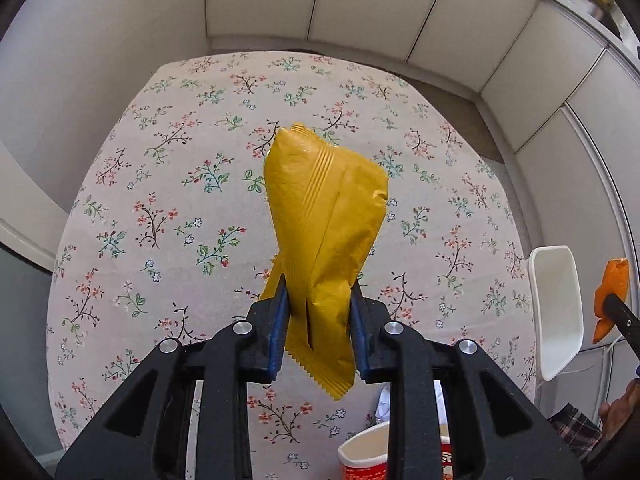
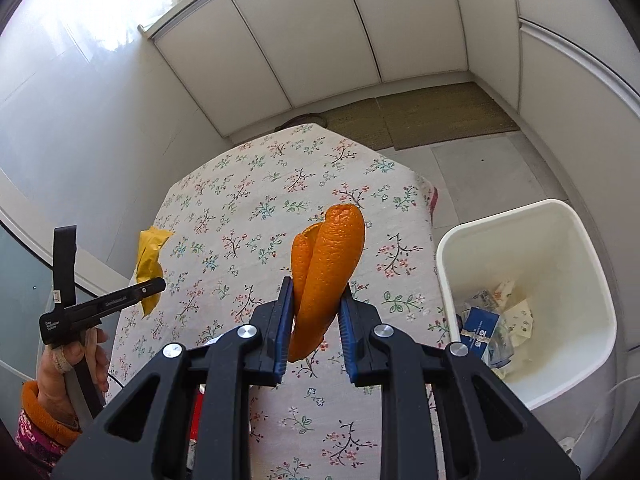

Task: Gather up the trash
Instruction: 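Carry peel and yellow packet over the white bin and open both tools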

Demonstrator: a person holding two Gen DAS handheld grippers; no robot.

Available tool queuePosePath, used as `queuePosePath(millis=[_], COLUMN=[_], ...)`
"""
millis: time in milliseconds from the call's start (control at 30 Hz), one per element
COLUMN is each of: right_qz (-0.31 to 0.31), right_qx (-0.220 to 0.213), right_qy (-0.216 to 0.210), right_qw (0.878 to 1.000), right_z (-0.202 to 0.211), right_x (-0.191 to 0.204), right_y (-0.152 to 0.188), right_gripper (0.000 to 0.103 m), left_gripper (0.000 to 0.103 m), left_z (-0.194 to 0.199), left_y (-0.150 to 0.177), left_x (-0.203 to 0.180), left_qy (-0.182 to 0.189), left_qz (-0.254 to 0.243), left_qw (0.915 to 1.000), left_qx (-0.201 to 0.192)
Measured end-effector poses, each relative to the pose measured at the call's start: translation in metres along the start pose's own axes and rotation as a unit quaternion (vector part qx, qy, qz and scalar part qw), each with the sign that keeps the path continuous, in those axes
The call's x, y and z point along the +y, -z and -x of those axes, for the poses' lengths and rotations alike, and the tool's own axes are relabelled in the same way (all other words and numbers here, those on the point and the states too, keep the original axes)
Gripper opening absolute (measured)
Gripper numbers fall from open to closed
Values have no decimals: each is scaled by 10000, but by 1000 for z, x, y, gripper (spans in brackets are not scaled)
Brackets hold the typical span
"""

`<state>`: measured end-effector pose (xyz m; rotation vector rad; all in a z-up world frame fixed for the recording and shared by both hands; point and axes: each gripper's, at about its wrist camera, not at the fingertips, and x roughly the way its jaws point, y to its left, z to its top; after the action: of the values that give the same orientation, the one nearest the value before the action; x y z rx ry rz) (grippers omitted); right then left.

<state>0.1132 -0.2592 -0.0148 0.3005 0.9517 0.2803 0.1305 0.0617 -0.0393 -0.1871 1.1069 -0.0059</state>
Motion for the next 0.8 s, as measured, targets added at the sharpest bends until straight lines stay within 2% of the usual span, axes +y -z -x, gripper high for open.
queuePosePath(millis=[100, 300, 433, 633, 800], right_qz=[-90, -246, -273, -159, -129], right_qx=[-115, -337, -593, -1091, -1244], right_qy=[81, 282, 581, 1512, 2136], right_qw=[9999, 9987, 9962, 9823, 9689], right_z=[7, 22, 37, 62, 70], right_x=[-10, -33, -48, -75, -104], right_y=[-1, -1, 0, 2, 5], right_gripper=[21, 21, 21, 22, 24], left_gripper=[26, 26, 26, 26, 26], left_z=[6, 14, 17, 21, 27], left_y=[5, 18, 26, 38, 45], left_x=[-16, -42, -62, -93, -127], left_qy=[-125, 40, 113, 372, 604], left_qz=[-61, -21, -39, -108, -248], left_qw=[9996, 9987, 9977, 9963, 9938], left_qx=[-258, -510, -666, -768, -897])
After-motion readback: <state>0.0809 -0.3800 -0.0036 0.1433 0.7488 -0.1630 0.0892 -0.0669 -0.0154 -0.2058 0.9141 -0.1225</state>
